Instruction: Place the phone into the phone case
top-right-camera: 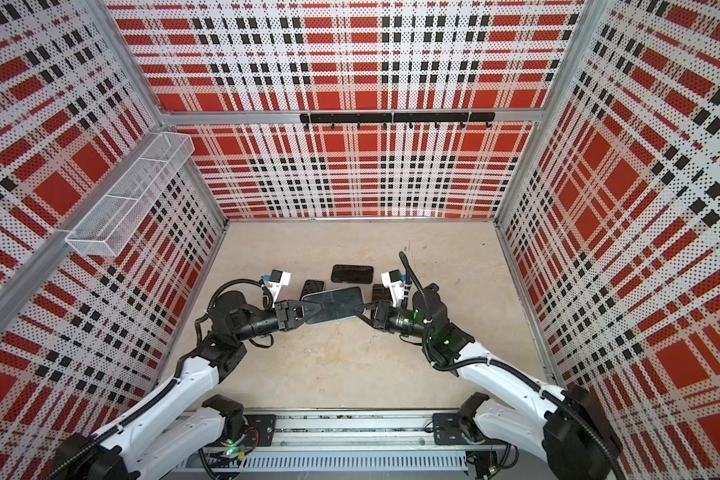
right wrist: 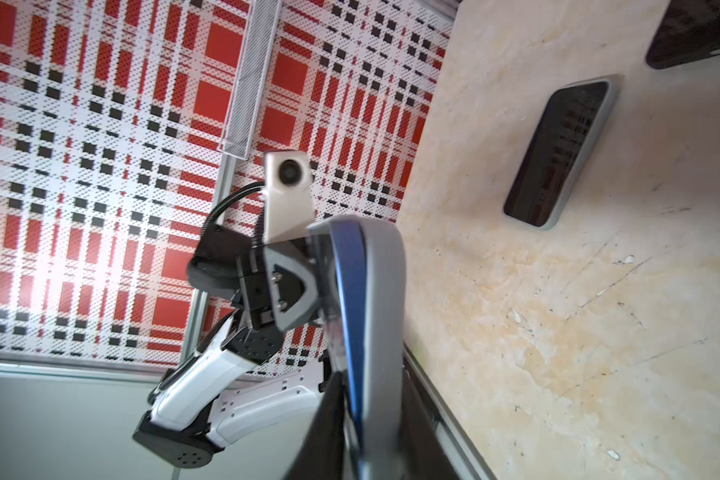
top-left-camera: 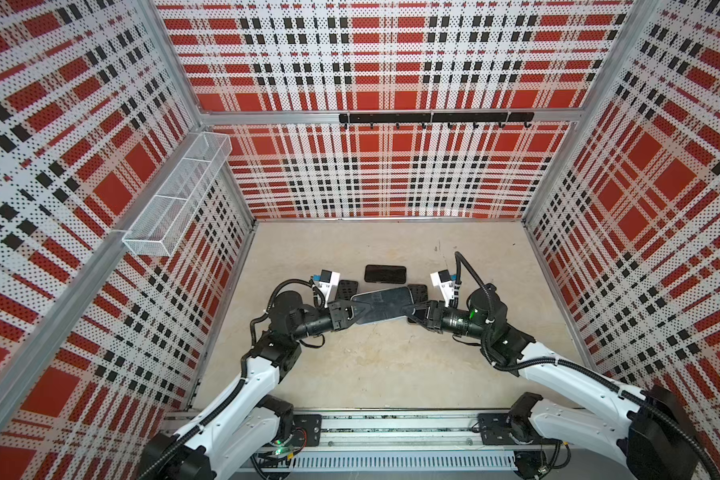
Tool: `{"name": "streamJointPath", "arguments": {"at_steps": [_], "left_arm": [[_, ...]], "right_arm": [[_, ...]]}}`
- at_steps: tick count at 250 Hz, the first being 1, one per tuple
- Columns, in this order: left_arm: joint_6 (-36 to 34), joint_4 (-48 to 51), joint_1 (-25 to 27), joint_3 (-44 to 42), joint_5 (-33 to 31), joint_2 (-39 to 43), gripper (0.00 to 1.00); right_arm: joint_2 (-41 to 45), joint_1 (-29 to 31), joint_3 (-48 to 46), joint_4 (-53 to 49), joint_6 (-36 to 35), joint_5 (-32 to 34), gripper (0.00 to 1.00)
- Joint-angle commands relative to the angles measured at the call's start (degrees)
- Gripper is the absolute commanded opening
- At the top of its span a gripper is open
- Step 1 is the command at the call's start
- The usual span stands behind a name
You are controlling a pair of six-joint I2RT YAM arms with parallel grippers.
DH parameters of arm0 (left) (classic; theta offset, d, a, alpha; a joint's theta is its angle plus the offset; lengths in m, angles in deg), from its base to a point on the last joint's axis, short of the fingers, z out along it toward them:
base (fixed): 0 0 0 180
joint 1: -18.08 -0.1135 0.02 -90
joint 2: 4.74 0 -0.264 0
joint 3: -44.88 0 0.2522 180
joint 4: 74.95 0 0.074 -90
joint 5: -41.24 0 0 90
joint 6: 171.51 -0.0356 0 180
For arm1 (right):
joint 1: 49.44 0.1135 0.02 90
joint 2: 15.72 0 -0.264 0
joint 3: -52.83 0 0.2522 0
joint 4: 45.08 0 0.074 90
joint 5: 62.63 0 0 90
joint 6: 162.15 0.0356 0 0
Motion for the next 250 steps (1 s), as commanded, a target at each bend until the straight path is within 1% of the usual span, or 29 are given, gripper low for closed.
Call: {"name": "streamJointPath", "arguments": {"at_steps": [1,25,41,77,103,136,163,189,218,250], "left_arm": [[-0.2,-1.0,0.4,-0.3,0.7,0.2,0.12],[0.0,-1.1,0.4,-0.6,1.3,0.2,0.03],[0.1,-1.2,0.4,-0.7,1.5,0.1,0.0],[0.9,-1.1,0.5,-0.7,1.6,-0.3,0.0],[1.0,-1.1,0.9,-0.6,1.2,-0.4,0.0],[1.0,-1.1,1.8,-0.6,0.4,-0.7,0.0],[1.0,-1.2,2.4,-0.6,-0.1,-1.0,0.0],[1.1,-1.1,2.7,-0.6,-0.3,-1.1,0.0],[1.2,-1.1,2.9,-0.6,-0.4,-1.3,0.0],[1.3,-1.2,3.2,-0.4,-0.3,-1.3,0.0]], "right_arm": [[-0.1,-0.6,-0.2,10.0,0.9,-0.9,0.37],[0.2,-2.8,0.0,11.3,0.5,-1.6,0.45],[0.0,-4.3,0.6,11.5,0.0,-2.5,0.47],[-1.9,-6.5,2.8,12.0,-0.7,-4.8,0.48],[-4.2,-6.6,4.2,12.8,-0.9,-5.9,0.48],[-7.3,-6.6,5.5,16.5,0.4,-7.3,0.47],[-9.0,-6.6,5.8,18.3,1.3,-7.6,0.4],[-9.3,-6.6,5.5,18.8,1.4,-7.5,0.27],[-9.4,-6.6,4.8,19.2,1.6,-7.2,0.17],[-9.7,-6.7,4.1,19.9,1.6,-6.7,0.12]]}}
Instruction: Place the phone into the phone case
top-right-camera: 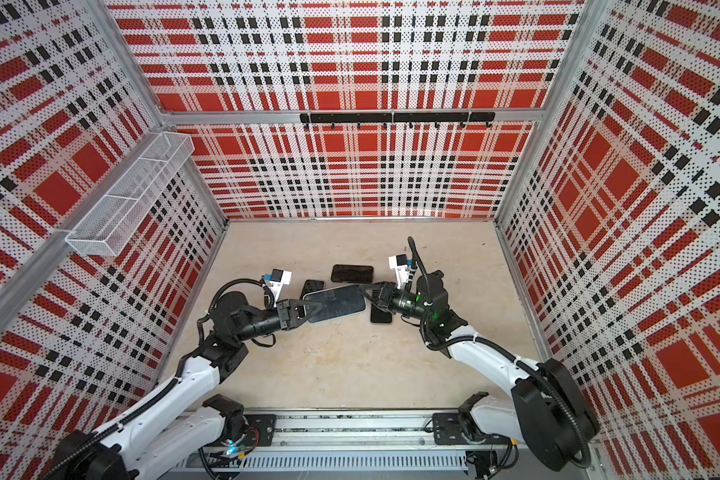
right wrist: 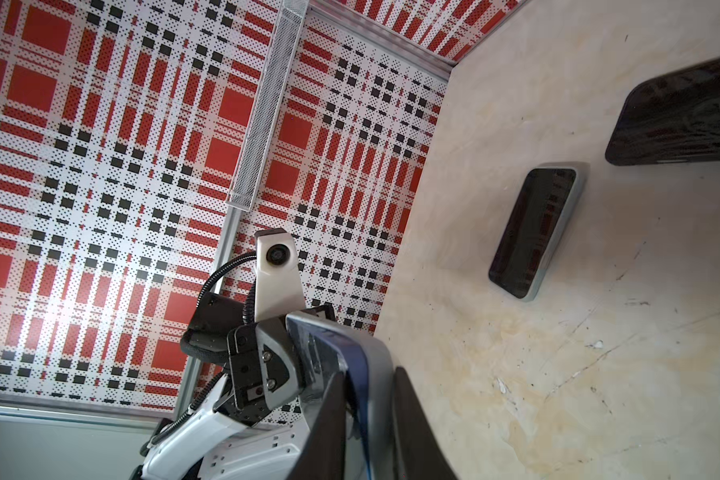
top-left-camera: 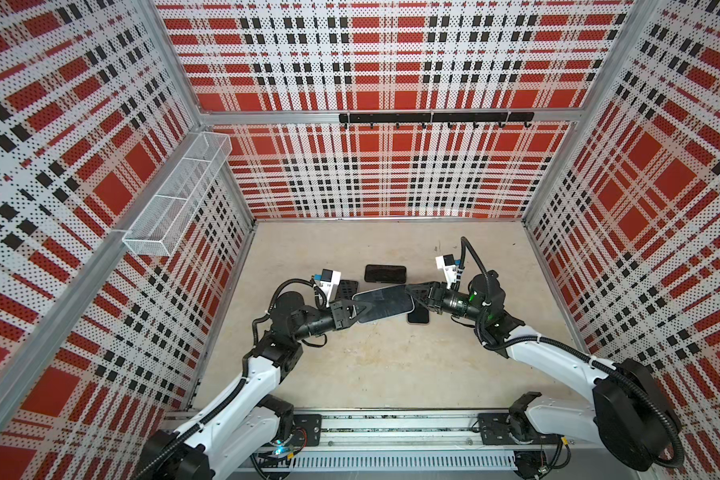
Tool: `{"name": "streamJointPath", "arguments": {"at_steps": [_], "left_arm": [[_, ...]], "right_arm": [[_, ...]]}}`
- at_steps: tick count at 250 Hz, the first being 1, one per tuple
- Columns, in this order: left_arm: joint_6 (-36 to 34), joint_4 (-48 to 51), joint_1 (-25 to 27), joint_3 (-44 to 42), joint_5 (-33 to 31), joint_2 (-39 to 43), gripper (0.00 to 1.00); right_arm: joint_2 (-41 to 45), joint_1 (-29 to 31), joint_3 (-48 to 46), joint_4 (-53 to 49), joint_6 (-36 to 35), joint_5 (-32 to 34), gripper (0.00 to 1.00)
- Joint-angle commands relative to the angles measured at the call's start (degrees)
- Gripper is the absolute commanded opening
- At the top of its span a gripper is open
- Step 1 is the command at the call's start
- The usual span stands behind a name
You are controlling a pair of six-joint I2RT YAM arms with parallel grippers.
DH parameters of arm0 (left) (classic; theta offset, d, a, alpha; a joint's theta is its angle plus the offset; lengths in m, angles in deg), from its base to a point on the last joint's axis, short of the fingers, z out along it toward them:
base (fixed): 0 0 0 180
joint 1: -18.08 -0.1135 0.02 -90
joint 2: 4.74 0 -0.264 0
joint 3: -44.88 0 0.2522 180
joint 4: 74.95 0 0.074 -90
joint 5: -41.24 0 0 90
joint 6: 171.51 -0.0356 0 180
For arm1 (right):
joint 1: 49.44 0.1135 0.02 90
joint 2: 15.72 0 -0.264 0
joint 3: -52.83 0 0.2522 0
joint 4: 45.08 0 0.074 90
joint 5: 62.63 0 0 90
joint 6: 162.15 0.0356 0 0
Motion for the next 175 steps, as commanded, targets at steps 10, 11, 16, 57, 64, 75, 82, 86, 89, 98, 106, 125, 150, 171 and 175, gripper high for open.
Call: {"name": "streamJointPath", "arguments": {"at_steps": [10,11,16,57,64,75,82,86,89,98,106,125,150,171,175], "left_arm": [[0.6,-0.4,1.8,-0.2,2.4,-0.5,0.0],[0.6,-0.4,1.8,-0.2,2.4,-0.5,0.0],[0.6,-0.4,1.8,-0.1,2.4,-0.4,0.0],[1.0,-0.4,2.0,0.0,2.3,0.3,0.0],[1.1,-0.4,2.1,0.1,2.4,0.5,0.0],[1.0,-0.4,2.2,0.2,2.5,0.7,0.0],[0.9,-0.4,2.4,0.3,2.5,0.7,0.0],[0.9,-0.4,2.4,0.4,2.5,0.8,0.0],[0.9,-0.4,2.5,0.4,2.5,0.8,0.0],[0.9,-0.4,2.6,0.5,2.4,0.8,0.0],[1.0,-0.4,2.7,0.5,2.2,0.9,0.0],[1.0,-0.4,2.8,0.5,1.8,0.7,0.0],[1.2,-0.4,3.1,0.5,1.3,0.6,0.0],[1.3,-0.4,3.2,0.4,0.9,0.4,0.0],[1.3,-0.4,3.3,0.4,0.9,0.3,0.0]], "right_arm": [[0.2,1.4,0.9,8.3,0.2,-1.8,0.12],[0.2,1.4,0.9,8.3,0.2,-1.8,0.12],[0.2,1.4,0.9,8.2,0.1,-1.7,0.12],[-0.2,0.8,1.4,7.9,-0.1,-1.7,0.45],[-0.4,0.7,1.6,7.9,-0.1,-1.8,0.49],[-0.9,0.6,2.0,7.9,0.0,-2.3,0.53],[-1.4,0.5,2.3,7.9,0.0,-2.5,0.55],[-1.6,0.4,2.5,7.9,0.0,-2.7,0.55],[-1.9,0.4,2.6,8.0,0.0,-2.9,0.56],[-2.5,0.5,2.9,8.3,0.2,-3.3,0.56],[-3.2,0.4,3.1,8.9,0.5,-3.7,0.56],[-4.7,0.4,3.0,11.7,2.2,-4.6,0.51],[-5.7,0.4,2.5,14.7,3.9,-5.0,0.39],[-5.4,0.4,1.9,14.9,3.9,-4.9,0.26],[-5.2,0.4,1.9,14.8,3.8,-4.9,0.24]]}}
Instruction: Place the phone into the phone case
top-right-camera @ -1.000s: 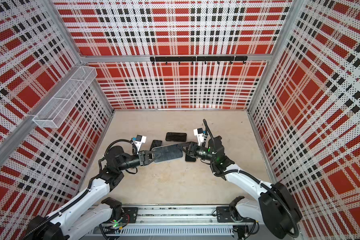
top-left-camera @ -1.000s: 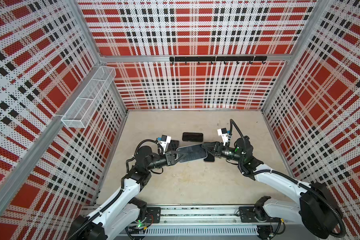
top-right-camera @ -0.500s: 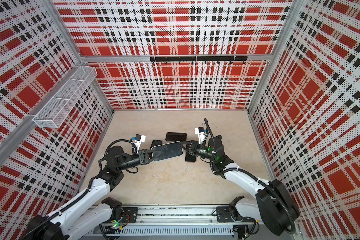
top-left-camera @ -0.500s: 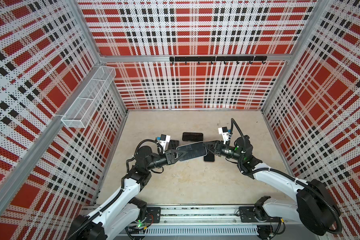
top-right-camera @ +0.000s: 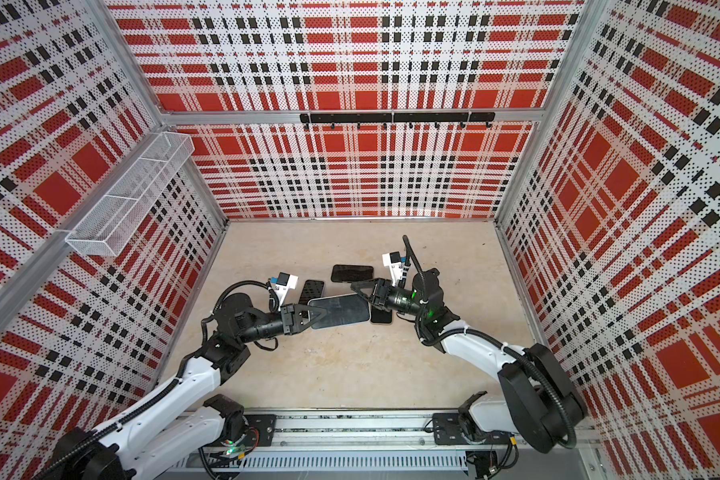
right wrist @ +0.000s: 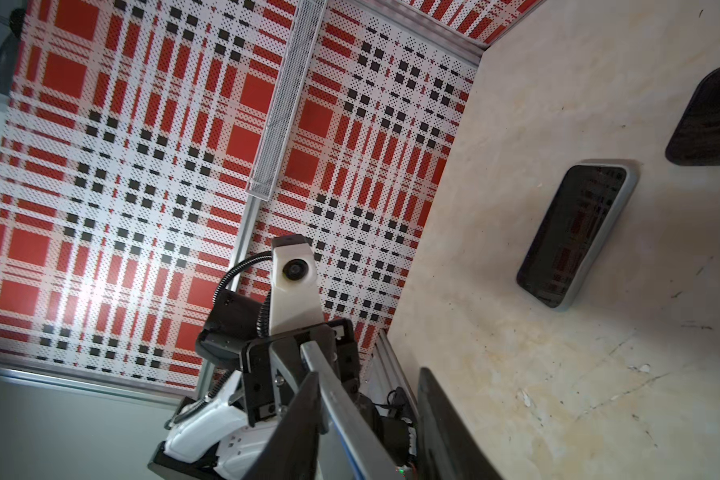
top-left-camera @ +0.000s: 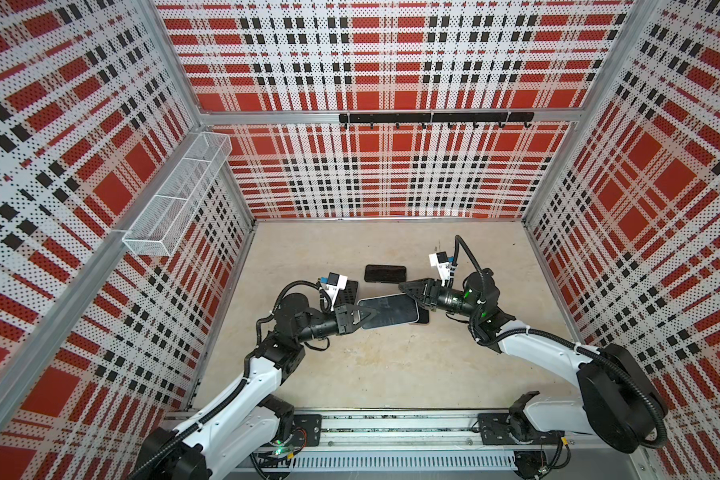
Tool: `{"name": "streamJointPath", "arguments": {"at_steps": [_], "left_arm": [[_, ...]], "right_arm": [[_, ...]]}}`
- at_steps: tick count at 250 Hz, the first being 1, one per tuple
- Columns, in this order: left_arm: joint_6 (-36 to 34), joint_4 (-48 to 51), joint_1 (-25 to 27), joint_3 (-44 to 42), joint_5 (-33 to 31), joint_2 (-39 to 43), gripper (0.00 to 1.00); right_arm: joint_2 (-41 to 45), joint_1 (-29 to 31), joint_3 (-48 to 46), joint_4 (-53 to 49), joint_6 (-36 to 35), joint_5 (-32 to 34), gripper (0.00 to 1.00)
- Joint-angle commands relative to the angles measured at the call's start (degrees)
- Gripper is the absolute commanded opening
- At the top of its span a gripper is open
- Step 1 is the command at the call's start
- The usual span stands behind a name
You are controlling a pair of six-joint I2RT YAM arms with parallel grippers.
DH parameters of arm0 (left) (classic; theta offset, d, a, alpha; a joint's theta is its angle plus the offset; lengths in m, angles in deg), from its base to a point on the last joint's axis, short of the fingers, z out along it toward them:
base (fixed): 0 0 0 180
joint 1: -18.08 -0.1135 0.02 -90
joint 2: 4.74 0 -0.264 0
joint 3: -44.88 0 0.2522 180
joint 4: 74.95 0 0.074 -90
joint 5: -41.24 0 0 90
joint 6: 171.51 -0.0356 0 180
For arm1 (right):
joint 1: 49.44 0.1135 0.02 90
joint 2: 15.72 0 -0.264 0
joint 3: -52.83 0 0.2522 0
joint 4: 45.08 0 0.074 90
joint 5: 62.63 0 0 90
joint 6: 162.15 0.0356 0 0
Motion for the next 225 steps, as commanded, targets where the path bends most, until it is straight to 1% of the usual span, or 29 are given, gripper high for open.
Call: {"name": "streamJointPath", "arguments": {"at_steps": [1,29,48,93,133,171,225], "left_arm": [[1.0,-1.6,0.6,0.5,-0.1,0.2,0.0],[1.4,-1.7,0.7,0.4,-0.4,-0.1,0.0],[1.6,-1.7,0.7,0.4,-0.7,-0.3,0.0],[2.2,-1.7,0.8,0.5,-1.0,-0.7,0.0],[3.0,-1.6,0.7,0.3,-1.8,-1.0,0.0],[3.9,-1.7,0.6,0.2,-2.8,-1.3,0.0],[5.3,-1.6,0.0,-0.1,-4.2,-1.5,0.0]], "right_arm": [[0.4,0.2,0.5,7.2,1.3,-1.3,0.24],[1.7,0.1,-0.4,6.1,0.1,-0.6,0.16],[2.7,0.1,-1.3,5.7,-1.2,0.0,0.15],[3.4,0.2,-2.1,6.1,-2.2,-0.1,0.23],[3.0,0.9,-2.5,7.0,-2.7,-1.0,0.28],[3.5,1.5,-4.0,7.5,-4.2,-0.5,0.29],[5.6,1.4,-6.3,8.9,-4.8,0.1,0.34]]}}
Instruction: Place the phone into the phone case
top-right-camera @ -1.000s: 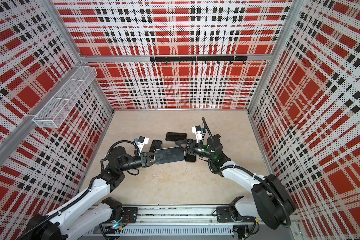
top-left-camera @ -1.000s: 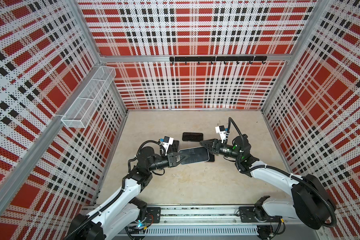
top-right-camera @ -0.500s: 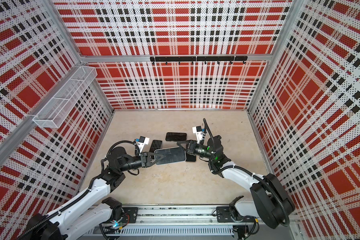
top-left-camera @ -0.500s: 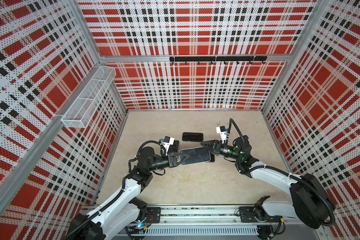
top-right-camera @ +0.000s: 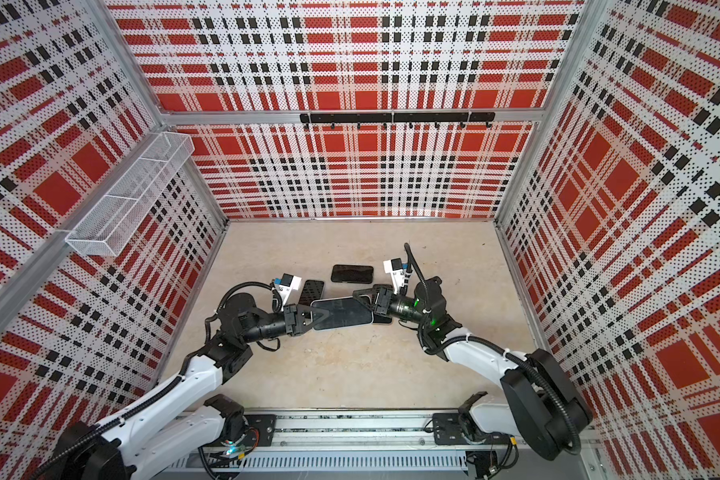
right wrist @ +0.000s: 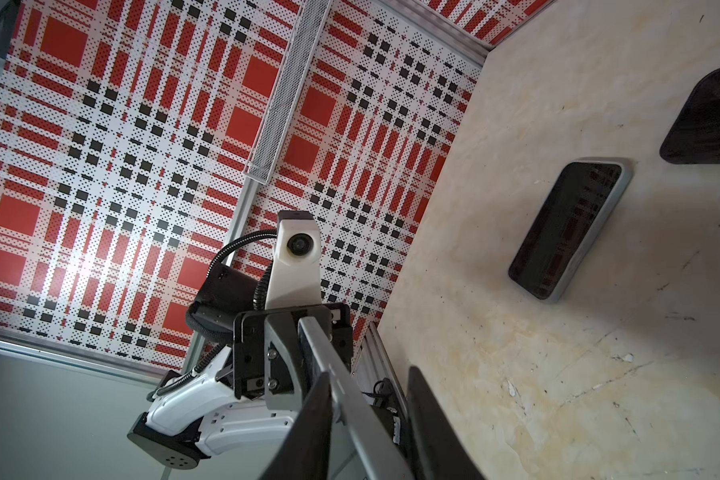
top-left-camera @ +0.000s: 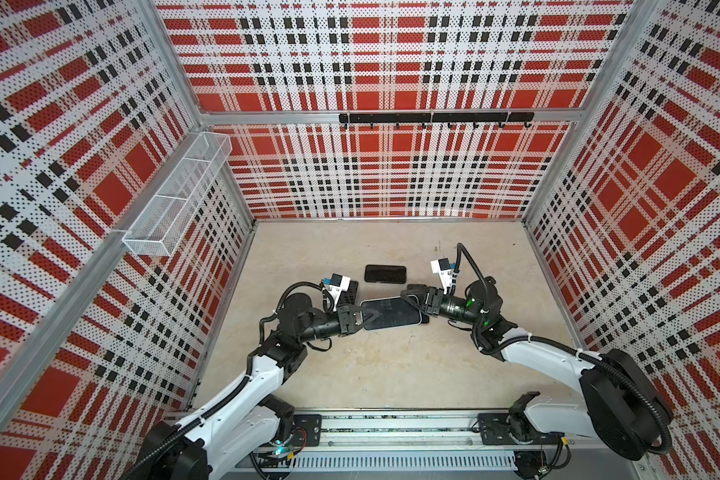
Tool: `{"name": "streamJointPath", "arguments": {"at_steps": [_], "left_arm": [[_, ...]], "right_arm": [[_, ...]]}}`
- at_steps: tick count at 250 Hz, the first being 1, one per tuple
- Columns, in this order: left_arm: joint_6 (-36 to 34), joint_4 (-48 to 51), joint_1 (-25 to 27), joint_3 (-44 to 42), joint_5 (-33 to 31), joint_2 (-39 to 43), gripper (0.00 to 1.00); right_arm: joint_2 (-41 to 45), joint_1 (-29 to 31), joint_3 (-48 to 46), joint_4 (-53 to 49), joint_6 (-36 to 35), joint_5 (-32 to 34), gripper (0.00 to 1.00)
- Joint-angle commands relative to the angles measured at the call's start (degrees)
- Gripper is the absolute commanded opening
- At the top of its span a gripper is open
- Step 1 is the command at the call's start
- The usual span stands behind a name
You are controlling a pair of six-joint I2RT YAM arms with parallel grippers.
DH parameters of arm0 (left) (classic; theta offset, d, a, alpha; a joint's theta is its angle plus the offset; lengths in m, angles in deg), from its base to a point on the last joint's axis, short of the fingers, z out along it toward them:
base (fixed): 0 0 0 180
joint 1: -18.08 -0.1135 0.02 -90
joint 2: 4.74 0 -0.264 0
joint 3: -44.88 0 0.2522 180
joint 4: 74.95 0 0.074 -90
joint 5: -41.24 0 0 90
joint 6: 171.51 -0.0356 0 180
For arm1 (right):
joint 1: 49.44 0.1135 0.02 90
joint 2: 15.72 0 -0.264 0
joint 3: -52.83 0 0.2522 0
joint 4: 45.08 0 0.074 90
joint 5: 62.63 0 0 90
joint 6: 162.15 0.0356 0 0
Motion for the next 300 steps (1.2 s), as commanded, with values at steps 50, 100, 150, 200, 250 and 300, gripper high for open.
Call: {"name": "streamJointPath", "arguments": {"at_steps": [50,100,150,200,250,300], "left_arm": [[2.7,-1.1,-0.7,-0.4,-3.5,-0.3,0.0],[2.9,-1.2,-0.7,-0.7,-3.4,-0.2,0.0],[3.2,-1.1,-0.7,-0.3,-3.7,0.1,0.0],[3.8,-1.1,-1.1,0.2,-6.1,1.5,0.0],[3.4,-1.2,-1.5,-0.1,-6.1,1.0,0.0],[3.7,-1.3,-1.8,-1.1,-6.3,1.4,0.0]], "right_arm": [[3.9,0.6,-1.7,4.9,-1.5,-0.1,0.25],[3.4,0.6,-1.6,4.7,-1.8,0.6,0.13],[3.7,0.5,-1.6,4.4,-2.3,1.1,0.14],[3.7,1.7,-2.5,4.8,-0.2,-0.8,0.39],[5.2,2.6,-3.9,3.1,-0.3,-0.1,0.25],[6.3,2.6,-3.9,1.5,-0.9,0.4,0.14]]}}
